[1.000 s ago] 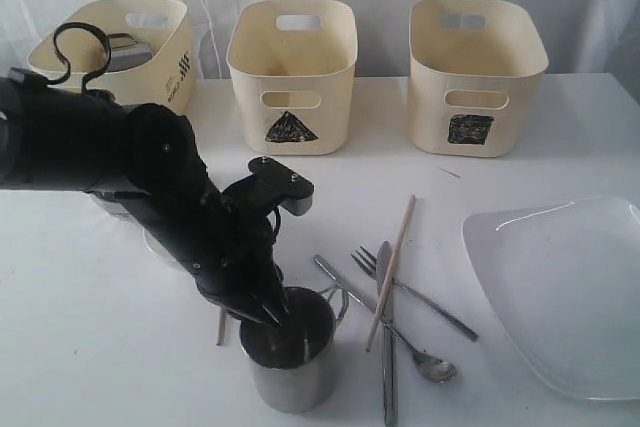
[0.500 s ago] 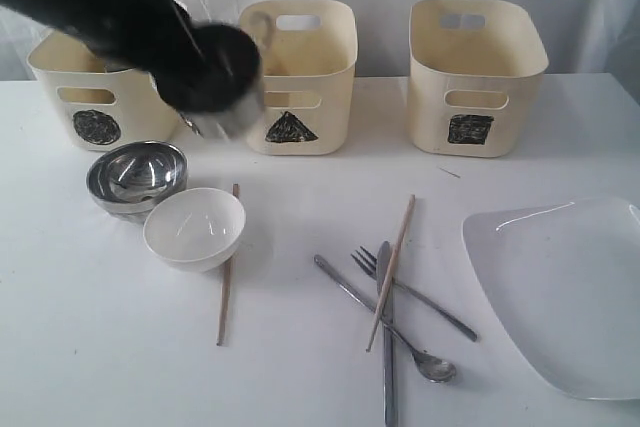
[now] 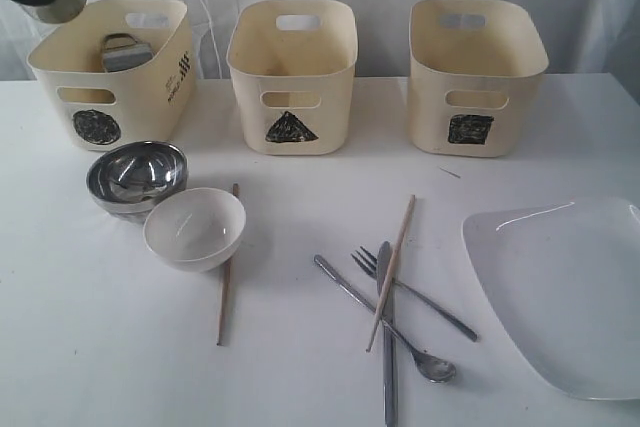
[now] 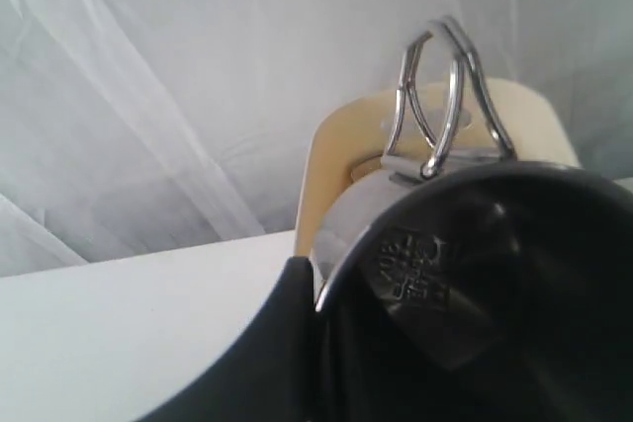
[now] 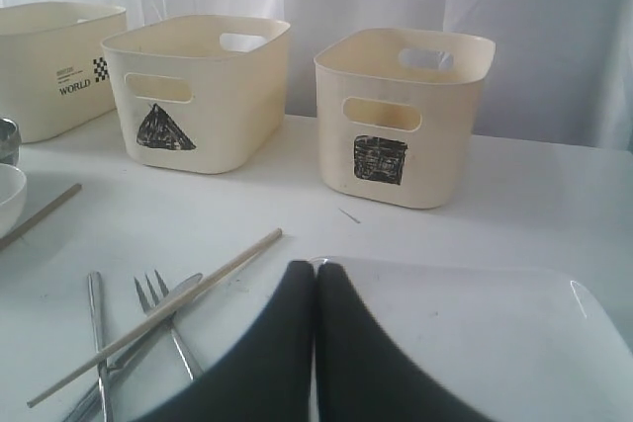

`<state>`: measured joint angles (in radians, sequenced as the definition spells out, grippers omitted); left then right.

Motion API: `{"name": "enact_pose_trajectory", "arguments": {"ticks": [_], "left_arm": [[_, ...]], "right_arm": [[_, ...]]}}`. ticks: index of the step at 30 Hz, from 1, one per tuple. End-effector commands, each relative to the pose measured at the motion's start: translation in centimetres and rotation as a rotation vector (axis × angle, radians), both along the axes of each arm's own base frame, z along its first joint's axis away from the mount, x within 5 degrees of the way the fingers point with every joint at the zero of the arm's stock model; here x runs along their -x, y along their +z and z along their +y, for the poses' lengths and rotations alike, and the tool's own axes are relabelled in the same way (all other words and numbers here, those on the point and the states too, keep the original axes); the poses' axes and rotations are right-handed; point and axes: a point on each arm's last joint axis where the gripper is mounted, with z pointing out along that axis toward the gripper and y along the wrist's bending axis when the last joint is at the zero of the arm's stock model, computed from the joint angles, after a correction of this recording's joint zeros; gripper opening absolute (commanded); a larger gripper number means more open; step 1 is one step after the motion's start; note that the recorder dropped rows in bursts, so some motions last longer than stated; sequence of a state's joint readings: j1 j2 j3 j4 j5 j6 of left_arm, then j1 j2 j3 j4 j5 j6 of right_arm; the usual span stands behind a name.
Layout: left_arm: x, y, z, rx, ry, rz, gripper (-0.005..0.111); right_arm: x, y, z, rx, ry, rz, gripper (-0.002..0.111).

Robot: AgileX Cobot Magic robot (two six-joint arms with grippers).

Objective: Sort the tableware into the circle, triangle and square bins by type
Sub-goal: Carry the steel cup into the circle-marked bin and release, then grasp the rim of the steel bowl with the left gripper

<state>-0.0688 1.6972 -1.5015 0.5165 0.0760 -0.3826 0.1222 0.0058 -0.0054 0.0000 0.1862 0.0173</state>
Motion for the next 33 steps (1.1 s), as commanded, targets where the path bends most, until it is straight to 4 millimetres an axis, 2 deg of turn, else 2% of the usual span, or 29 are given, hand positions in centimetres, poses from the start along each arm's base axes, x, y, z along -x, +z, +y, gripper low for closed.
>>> {"name": "enact_pose_trajectory", "arguments": {"ticks": [1, 5, 11, 13, 16, 20, 24, 28, 33], "left_arm": [[-3.4, -3.0, 0.7, 0.011, -0.002, 0.002, 0.0], [-6.0, -5.6, 0.3, 0.018, -0.034, -0.008, 0.0], [-7.9, -8.3, 0.2, 0.057, -0.019, 0.027, 0.023], [-7.8, -8.4, 0.3, 0.075, 0.001, 0.048, 0.031], [-6.8, -6.7, 0.1, 0.126, 0.046, 0.057, 0.038], [-4.6, -3.7, -0.3, 0.1, 0.005, -0.01, 0.038], [-1.4, -1.9, -0.1, 0.103, 0.014, -0.012, 0.038], [3.0, -1.7, 0.3, 0.1, 0.031, 0.035, 0.038], [8.5, -3.2, 0.3, 0.147, 0.077, 0.161, 0.038]], "right_arm": [[0.0, -0.1, 0.0, -0.012, -0.003, -0.007, 0.0], [0.0, -0.1, 0.0, -0.012, -0.003, -0.007, 0.0], [0.0, -0.1, 0.0, -0.012, -0.003, -0.007, 0.0], [0.0, -0.1, 0.0, -0.012, -0.003, -0.007, 0.0], [0.0, -0.1, 0.0, -0.012, -0.003, -0.007, 0.0], [0.0, -0.1, 0.0, -0.012, -0.003, -0.007, 0.0], [0.0, -0.1, 0.0, -0.012, -0.003, -0.007, 0.0], [0.0, -0.1, 0.0, -0.012, -0.003, -0.007, 0.0], [0.0, -0.1, 0.0, -0.012, -0.003, -0.007, 0.0]]}}
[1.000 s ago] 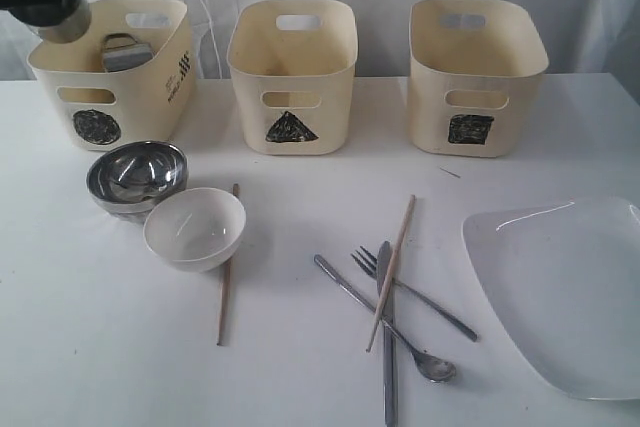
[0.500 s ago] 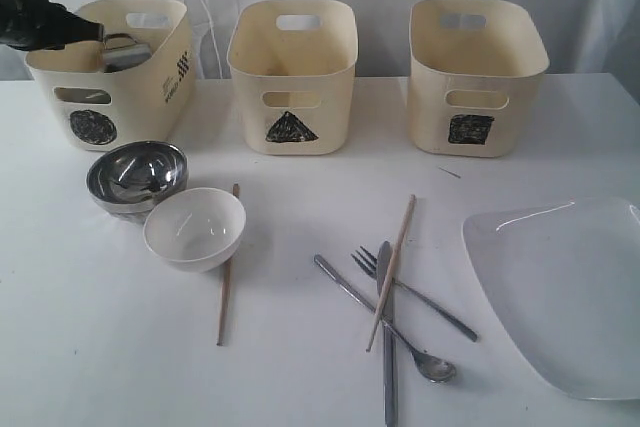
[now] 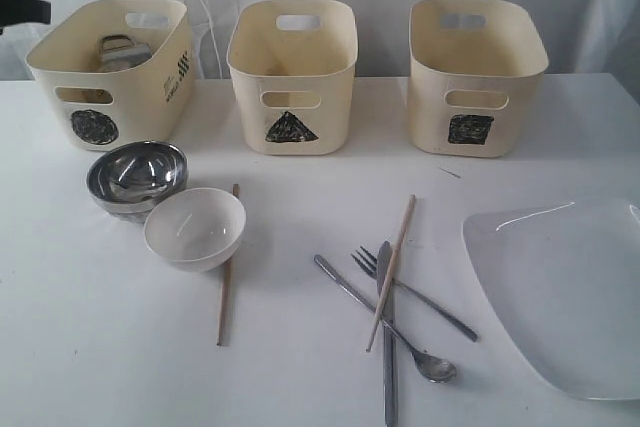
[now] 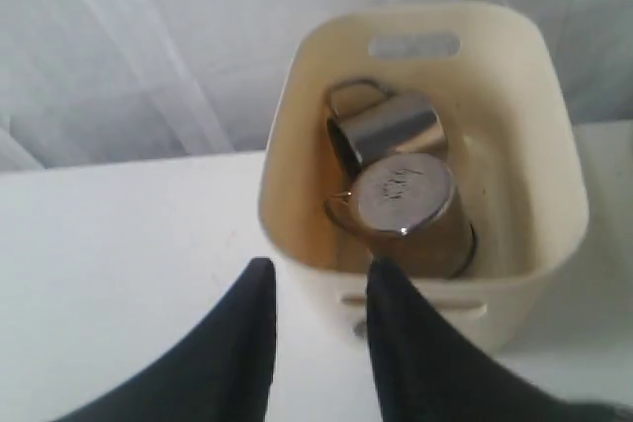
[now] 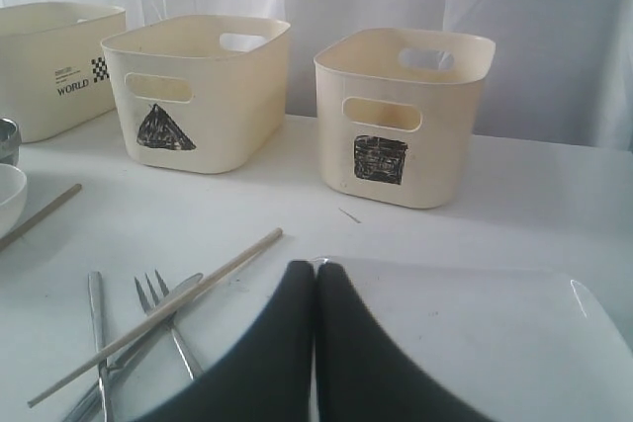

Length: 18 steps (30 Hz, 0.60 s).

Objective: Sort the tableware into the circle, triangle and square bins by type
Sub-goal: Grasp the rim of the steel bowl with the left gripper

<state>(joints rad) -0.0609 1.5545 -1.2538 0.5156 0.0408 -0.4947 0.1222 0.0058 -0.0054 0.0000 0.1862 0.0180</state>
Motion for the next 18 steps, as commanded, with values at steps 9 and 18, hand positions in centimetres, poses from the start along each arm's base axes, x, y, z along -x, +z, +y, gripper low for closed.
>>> {"name": "enact_pose_trajectory", "arguments": {"ticks": [9, 18], "left_arm": [[7.3, -4.1, -3.9, 0.163, -0.055, 0.391, 0.053], [4.7, -9.2, -4.4, 0.131, -0.045, 0.52, 0.053]], "right_arm": [[0.0, -0.1, 0.0, -0.011, -0.003, -0.008, 0.0], [0.0, -0.1, 0.0, -0.011, -0.003, -0.008, 0.0]]}}
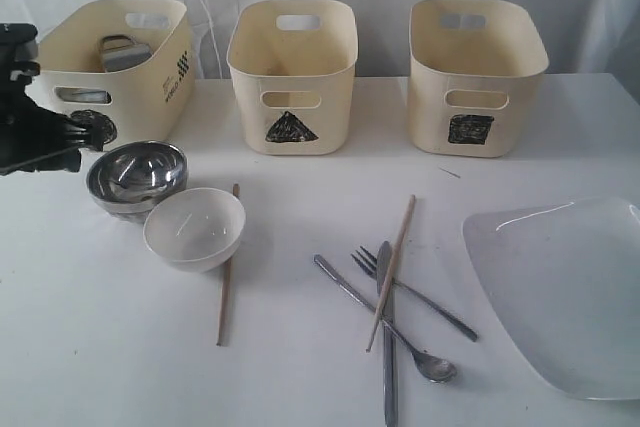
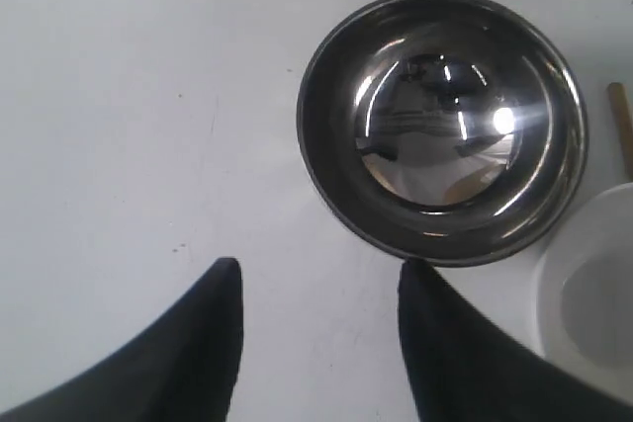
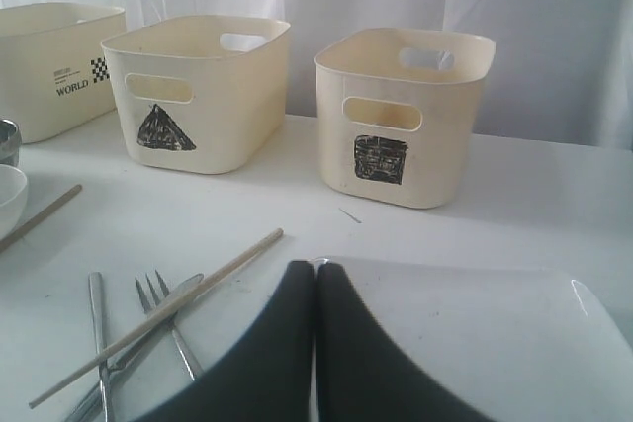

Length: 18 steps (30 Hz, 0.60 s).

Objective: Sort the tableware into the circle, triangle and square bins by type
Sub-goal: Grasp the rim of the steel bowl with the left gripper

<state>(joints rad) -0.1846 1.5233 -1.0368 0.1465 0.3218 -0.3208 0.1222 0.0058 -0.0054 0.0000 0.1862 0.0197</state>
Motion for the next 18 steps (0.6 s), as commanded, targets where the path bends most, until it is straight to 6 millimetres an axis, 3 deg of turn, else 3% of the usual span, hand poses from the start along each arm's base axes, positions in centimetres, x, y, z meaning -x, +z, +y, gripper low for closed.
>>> {"name": "enact_pose_trajectory", "arguments": {"ticks": [1, 18], "left_arm": [[-0.7, -1.6, -0.3, 0.0, -0.004, 0.03, 0.053], [-3.8, -4.4, -0.8, 0.035, -0.011, -0.089, 0.053]], "right_arm": [[0.0, -0.1, 0.0, -0.01, -0.003, -0.008, 0.0], [0.0, -0.1, 0.0, -0.01, -0.003, -0.008, 0.0]]}}
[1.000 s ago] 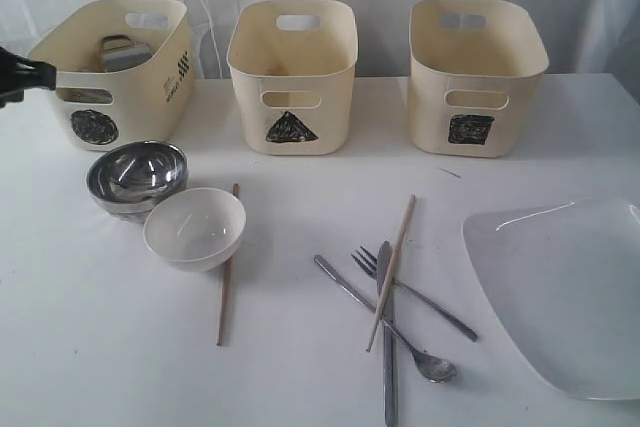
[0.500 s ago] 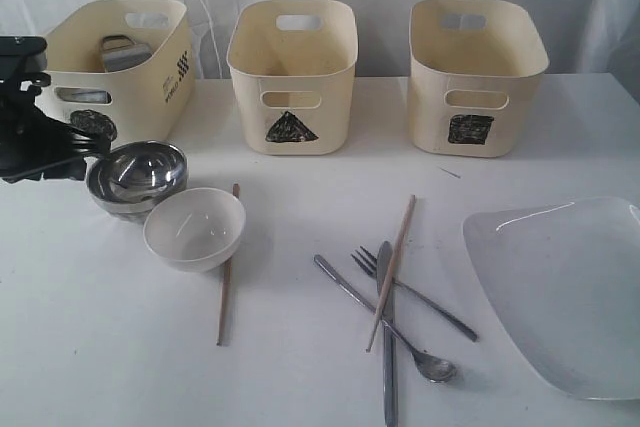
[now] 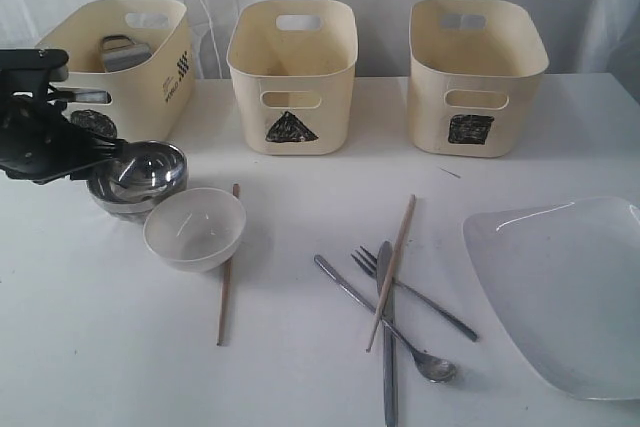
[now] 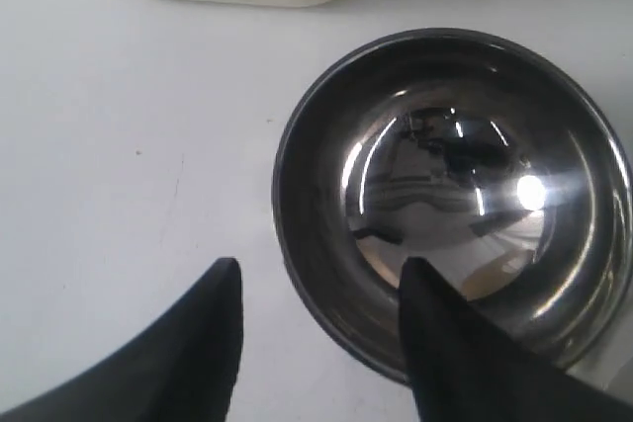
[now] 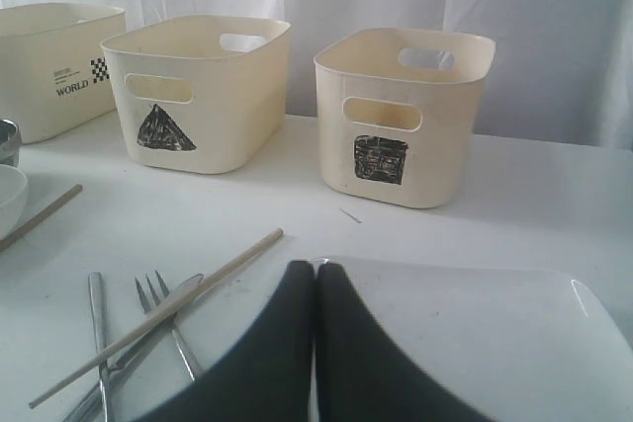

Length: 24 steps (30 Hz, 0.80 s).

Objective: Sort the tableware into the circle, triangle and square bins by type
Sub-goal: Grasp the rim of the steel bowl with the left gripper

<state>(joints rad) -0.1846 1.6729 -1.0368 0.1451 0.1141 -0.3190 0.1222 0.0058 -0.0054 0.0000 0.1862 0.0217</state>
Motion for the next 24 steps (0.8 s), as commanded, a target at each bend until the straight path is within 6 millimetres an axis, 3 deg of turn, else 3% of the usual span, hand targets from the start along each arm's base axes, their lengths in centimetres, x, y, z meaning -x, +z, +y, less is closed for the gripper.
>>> {"name": "enact_pose_trajectory", "arguments": {"ticks": [1, 12, 21, 24], "left_arm": [[-1.0, -0.9, -0.2, 0.016, 0.003, -0.03, 0.053], [-3.6, -3.7, -0.4, 0.002, 0.01, 0.036, 0.053], [-4.2, -6.4, 0.9, -0.009, 0.045, 0.108, 0.053], [-4.3, -6.9, 0.8, -0.011, 0.042, 0.114, 0.043]], "right_arm": [[0.0, -0.1, 0.0, -0.008, -0.003, -0.008, 0.0], [0.0, -0.1, 0.0, -0.008, -0.003, -0.008, 0.0], [0.0, -0.1, 0.0, -0.008, -0.003, -0.008, 0.0], [0.0, -0.1, 0.0, -0.008, -0.003, -0.008, 0.0]]}}
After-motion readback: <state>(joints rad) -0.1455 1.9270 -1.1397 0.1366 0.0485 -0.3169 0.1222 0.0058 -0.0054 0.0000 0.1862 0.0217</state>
